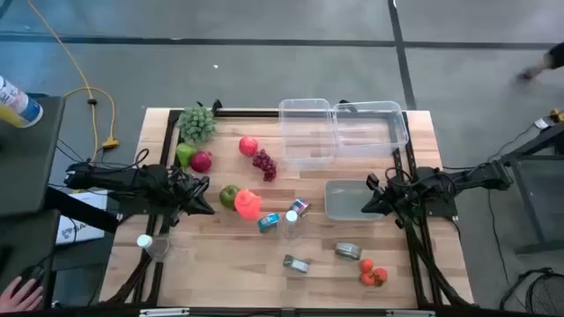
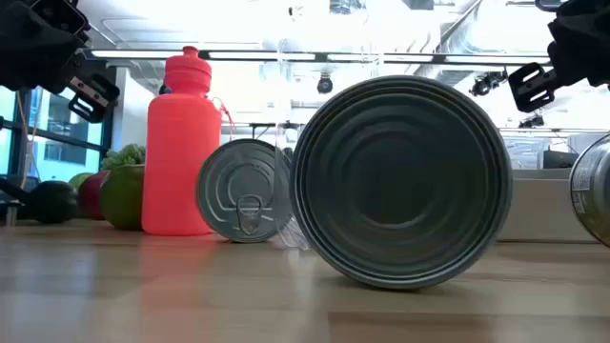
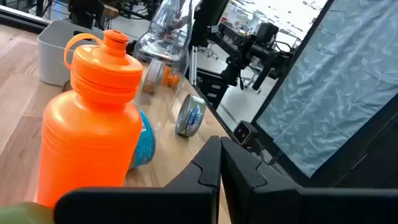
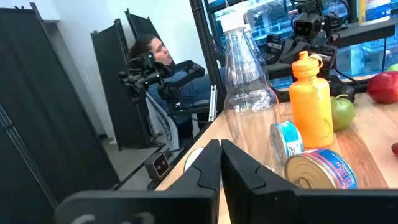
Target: Pick & Place Food Item
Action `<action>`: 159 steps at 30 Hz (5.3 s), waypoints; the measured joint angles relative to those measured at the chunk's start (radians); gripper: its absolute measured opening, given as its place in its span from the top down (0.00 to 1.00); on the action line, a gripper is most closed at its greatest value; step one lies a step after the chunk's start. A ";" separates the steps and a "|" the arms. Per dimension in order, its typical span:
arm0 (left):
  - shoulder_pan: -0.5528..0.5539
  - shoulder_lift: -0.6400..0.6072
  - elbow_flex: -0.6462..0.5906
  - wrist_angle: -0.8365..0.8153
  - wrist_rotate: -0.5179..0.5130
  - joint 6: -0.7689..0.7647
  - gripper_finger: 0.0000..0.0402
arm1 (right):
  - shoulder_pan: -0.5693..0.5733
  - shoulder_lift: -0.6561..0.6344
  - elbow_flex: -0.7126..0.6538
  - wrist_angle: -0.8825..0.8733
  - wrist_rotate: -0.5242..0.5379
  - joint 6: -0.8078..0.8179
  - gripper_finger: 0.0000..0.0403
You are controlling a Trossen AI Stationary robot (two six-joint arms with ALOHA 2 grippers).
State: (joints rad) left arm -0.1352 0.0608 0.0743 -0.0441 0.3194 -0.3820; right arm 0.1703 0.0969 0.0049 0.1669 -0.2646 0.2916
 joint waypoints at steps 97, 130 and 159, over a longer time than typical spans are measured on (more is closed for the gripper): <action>0.000 0.000 0.000 0.000 -0.042 0.043 1.00 | 0.000 0.000 0.000 0.002 0.025 -0.039 1.00; -0.001 0.000 0.000 0.271 -0.074 0.273 1.00 | 0.000 0.046 0.062 0.241 0.284 -0.453 1.00; -0.001 0.000 0.000 0.314 -0.222 0.322 1.00 | 0.015 1.065 0.689 0.227 0.167 -0.292 0.18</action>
State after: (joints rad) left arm -0.1360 0.0608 0.0742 0.2699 0.0971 -0.0597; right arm 0.1854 1.1623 0.6943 0.3935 -0.0974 -0.0006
